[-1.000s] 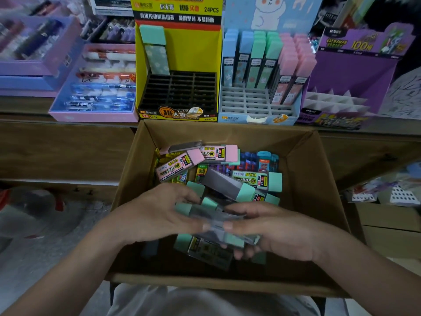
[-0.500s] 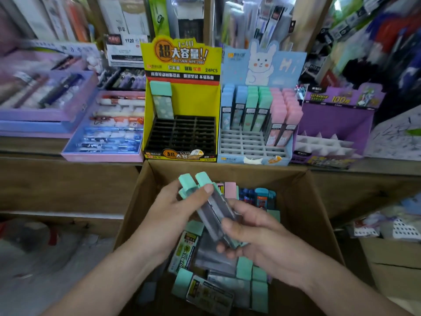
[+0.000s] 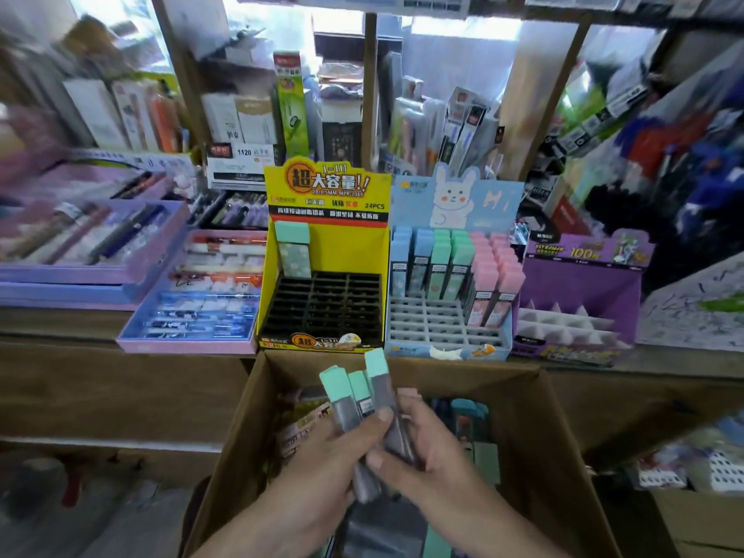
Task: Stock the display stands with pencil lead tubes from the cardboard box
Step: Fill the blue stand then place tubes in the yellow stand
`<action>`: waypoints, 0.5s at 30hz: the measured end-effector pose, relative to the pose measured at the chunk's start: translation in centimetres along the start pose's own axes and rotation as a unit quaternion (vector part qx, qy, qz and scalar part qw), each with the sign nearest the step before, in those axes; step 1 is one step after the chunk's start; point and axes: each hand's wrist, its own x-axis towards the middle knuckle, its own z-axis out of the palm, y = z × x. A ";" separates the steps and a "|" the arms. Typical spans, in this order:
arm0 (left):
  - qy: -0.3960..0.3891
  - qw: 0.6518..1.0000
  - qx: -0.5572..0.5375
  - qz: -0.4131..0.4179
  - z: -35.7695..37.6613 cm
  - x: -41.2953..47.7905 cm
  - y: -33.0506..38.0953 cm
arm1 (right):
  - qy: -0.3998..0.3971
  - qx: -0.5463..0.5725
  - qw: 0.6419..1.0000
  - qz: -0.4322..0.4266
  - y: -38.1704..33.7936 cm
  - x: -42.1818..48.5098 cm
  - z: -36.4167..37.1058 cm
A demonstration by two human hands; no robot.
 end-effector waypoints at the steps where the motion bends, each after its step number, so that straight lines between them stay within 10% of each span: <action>1: -0.002 1.000 0.000 -0.003 -0.1 0.1 0.0 | -0.005 0.012 1.000 0.007 0.3 0.0 -0.2; 15: -0.004 1.000 0.028 0.007 -0.6 0.5 0.2 | 0.056 -0.015 0.998 0.017 1.1 0.6 -1.7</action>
